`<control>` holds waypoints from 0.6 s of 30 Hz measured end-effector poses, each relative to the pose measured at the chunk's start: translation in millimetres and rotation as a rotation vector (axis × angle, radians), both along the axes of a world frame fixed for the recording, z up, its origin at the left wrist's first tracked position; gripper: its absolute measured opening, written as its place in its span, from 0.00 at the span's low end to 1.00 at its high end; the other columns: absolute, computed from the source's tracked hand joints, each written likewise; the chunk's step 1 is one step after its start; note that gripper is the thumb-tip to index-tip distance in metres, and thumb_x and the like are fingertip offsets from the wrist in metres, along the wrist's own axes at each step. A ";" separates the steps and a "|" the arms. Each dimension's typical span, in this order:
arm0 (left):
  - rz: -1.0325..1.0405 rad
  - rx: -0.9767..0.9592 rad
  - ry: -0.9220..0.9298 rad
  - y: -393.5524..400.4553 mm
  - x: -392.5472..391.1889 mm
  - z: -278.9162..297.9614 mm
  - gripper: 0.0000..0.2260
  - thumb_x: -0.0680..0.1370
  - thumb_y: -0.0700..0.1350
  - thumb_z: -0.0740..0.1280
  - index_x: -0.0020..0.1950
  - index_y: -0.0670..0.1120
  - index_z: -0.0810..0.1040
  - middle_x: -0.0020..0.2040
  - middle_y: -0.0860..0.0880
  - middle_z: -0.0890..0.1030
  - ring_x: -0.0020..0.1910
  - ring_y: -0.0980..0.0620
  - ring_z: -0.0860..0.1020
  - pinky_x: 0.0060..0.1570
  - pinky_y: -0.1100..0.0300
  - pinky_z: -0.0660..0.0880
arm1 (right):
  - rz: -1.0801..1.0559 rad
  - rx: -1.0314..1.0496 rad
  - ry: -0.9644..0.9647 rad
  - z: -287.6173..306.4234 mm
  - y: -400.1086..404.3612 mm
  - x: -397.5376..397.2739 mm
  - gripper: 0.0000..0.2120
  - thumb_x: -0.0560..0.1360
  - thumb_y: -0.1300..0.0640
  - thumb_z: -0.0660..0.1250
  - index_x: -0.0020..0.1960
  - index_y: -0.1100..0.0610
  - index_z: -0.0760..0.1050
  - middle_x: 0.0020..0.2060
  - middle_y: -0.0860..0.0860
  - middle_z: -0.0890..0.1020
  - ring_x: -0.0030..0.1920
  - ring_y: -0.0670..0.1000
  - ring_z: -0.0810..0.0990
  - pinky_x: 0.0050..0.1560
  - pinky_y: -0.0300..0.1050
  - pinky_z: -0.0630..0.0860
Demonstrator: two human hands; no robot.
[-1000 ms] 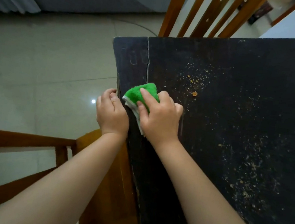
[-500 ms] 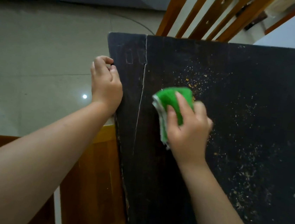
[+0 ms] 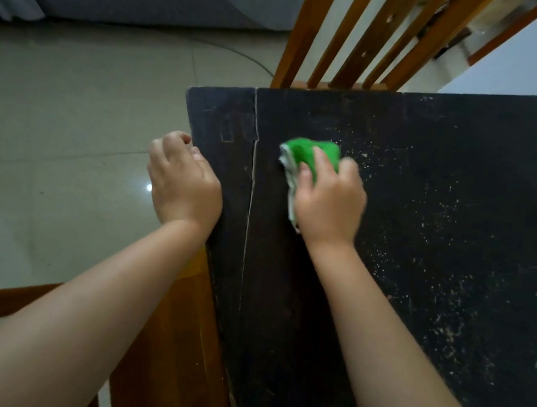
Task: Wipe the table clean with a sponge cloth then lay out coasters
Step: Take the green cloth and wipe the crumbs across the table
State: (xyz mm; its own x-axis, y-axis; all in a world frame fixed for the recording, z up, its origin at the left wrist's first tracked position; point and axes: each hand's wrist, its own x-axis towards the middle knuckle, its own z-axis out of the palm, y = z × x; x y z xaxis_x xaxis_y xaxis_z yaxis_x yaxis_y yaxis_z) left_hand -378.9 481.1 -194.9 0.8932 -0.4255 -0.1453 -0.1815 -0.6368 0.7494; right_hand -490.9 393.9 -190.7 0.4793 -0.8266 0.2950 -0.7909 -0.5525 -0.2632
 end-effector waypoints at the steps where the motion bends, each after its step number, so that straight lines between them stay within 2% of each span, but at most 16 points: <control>1: -0.023 0.033 -0.030 -1.6 -0.9 2.3 0.13 0.80 0.41 0.53 0.63 0.38 0.66 0.63 0.39 0.66 0.60 0.42 0.66 0.55 0.58 0.63 | -0.064 0.000 -0.012 -0.3 -0.9 -16.0 0.19 0.70 0.52 0.58 0.51 0.62 0.79 0.36 0.63 0.77 0.32 0.62 0.77 0.33 0.48 0.74; 3: -0.078 0.080 -0.090 -2.2 -1.8 3.6 0.14 0.79 0.40 0.54 0.63 0.39 0.65 0.63 0.39 0.65 0.62 0.42 0.65 0.59 0.56 0.63 | -0.205 0.095 -0.037 1.7 1.9 -47.3 0.20 0.71 0.53 0.57 0.55 0.63 0.77 0.38 0.64 0.76 0.36 0.63 0.76 0.37 0.52 0.74; 5: -0.087 0.068 -0.087 -4.6 -1.1 1.3 0.13 0.79 0.39 0.54 0.62 0.38 0.66 0.63 0.39 0.66 0.62 0.42 0.64 0.57 0.57 0.62 | -0.270 0.126 -0.109 10.0 7.9 -64.3 0.21 0.72 0.54 0.57 0.58 0.65 0.75 0.40 0.65 0.75 0.37 0.62 0.75 0.38 0.54 0.75; 8: -0.028 -0.004 -0.035 -4.0 -0.5 0.4 0.12 0.79 0.37 0.53 0.61 0.36 0.67 0.61 0.37 0.68 0.59 0.41 0.67 0.53 0.60 0.61 | -0.038 0.036 -0.170 18.8 18.3 -40.0 0.21 0.71 0.54 0.56 0.55 0.66 0.76 0.37 0.64 0.76 0.33 0.62 0.76 0.33 0.51 0.76; 11: -0.008 -0.065 -0.016 -2.4 -0.1 -2.1 0.12 0.79 0.36 0.52 0.60 0.34 0.68 0.61 0.36 0.68 0.58 0.40 0.68 0.52 0.60 0.60 | 0.252 -0.008 -0.160 18.8 12.6 16.3 0.19 0.70 0.55 0.59 0.54 0.64 0.78 0.37 0.64 0.77 0.34 0.61 0.77 0.34 0.47 0.75; 13: 0.007 -0.090 -0.009 -1.7 0.0 -3.3 0.12 0.79 0.35 0.52 0.60 0.34 0.68 0.61 0.36 0.68 0.59 0.41 0.68 0.54 0.60 0.61 | 0.399 -0.009 -0.056 20.3 2.1 50.9 0.17 0.71 0.55 0.62 0.57 0.62 0.77 0.43 0.64 0.78 0.40 0.62 0.78 0.38 0.50 0.75; 15: -0.002 -0.080 -0.005 -1.7 -0.5 -3.4 0.13 0.79 0.35 0.52 0.61 0.35 0.68 0.61 0.37 0.68 0.59 0.41 0.68 0.55 0.60 0.62 | 0.468 0.029 0.172 20.0 -10.9 72.5 0.19 0.76 0.53 0.59 0.65 0.57 0.70 0.55 0.62 0.74 0.53 0.60 0.74 0.49 0.52 0.71; 16: -0.006 -0.067 -0.009 -1.9 -1.5 -2.7 0.13 0.79 0.36 0.52 0.62 0.36 0.68 0.62 0.37 0.68 0.60 0.41 0.68 0.56 0.59 0.62 | 0.467 0.056 0.280 19.0 -18.0 77.2 0.20 0.78 0.52 0.56 0.68 0.55 0.65 0.59 0.60 0.71 0.57 0.58 0.71 0.53 0.50 0.69; 18: -0.044 -0.003 -0.053 -3.8 -1.1 -0.8 0.14 0.78 0.36 0.53 0.63 0.37 0.67 0.63 0.37 0.67 0.61 0.40 0.67 0.59 0.57 0.60 | 0.385 0.093 0.301 18.2 -27.3 77.3 0.21 0.79 0.50 0.54 0.70 0.53 0.62 0.61 0.58 0.69 0.60 0.57 0.69 0.56 0.48 0.67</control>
